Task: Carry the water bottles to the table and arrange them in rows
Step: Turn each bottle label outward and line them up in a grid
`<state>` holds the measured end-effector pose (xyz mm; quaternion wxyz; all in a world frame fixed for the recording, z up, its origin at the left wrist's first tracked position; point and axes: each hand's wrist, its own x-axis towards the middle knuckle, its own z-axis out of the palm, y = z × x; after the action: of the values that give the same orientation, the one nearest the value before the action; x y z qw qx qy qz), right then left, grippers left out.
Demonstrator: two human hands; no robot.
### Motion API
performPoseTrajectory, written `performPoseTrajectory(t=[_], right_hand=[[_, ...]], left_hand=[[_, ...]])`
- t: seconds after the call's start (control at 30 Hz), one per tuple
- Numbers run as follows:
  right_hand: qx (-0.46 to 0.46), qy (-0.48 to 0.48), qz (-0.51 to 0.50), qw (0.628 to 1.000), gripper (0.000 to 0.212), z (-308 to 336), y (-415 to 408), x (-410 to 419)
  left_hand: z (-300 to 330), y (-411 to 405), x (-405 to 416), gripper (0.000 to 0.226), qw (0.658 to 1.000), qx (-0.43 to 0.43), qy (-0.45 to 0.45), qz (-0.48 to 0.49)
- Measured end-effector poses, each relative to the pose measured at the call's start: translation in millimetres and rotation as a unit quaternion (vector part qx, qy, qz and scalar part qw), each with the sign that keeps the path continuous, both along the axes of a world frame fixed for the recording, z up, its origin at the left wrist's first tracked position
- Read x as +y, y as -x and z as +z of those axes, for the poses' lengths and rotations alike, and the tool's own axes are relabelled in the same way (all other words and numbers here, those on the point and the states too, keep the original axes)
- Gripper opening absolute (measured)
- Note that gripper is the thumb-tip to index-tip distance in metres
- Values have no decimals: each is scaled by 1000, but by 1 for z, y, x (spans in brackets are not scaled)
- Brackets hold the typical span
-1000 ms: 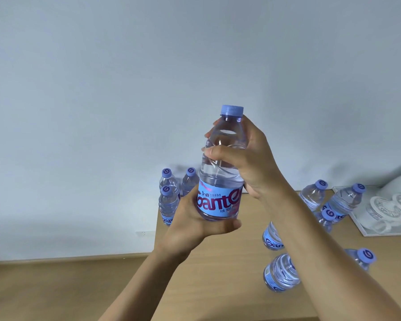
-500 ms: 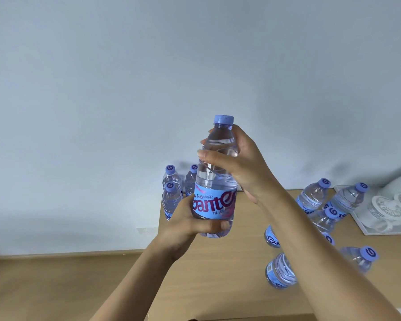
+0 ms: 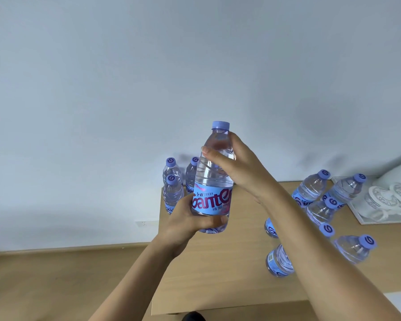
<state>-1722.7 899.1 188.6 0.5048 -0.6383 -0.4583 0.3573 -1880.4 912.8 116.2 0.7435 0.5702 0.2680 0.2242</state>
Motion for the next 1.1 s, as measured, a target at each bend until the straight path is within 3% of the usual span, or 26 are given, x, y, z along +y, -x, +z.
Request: performPoseTrajectory(t=[0.1, 0.3, 0.67, 0.8, 1.1], right_hand=[[-94, -9, -17, 995, 24, 0, 3, -2], [-35, 28, 13, 999, 26, -15, 9, -4], [-74, 76, 2, 994, 30, -93, 38, -10], [-72, 88, -13, 993, 23, -122, 45, -17], [-65, 133, -24, 989, 38, -170, 39, -14]], left_hand=[[-8, 4, 2, 29, 1000, 22, -9, 13], [-38, 15, 8, 40, 994, 95, -42, 39], [-115, 26, 20, 67, 980, 167, -72, 80], [-144, 26, 15, 67, 978, 176, -57, 96], [-200, 4, 17, 70, 963, 221, 0, 155]])
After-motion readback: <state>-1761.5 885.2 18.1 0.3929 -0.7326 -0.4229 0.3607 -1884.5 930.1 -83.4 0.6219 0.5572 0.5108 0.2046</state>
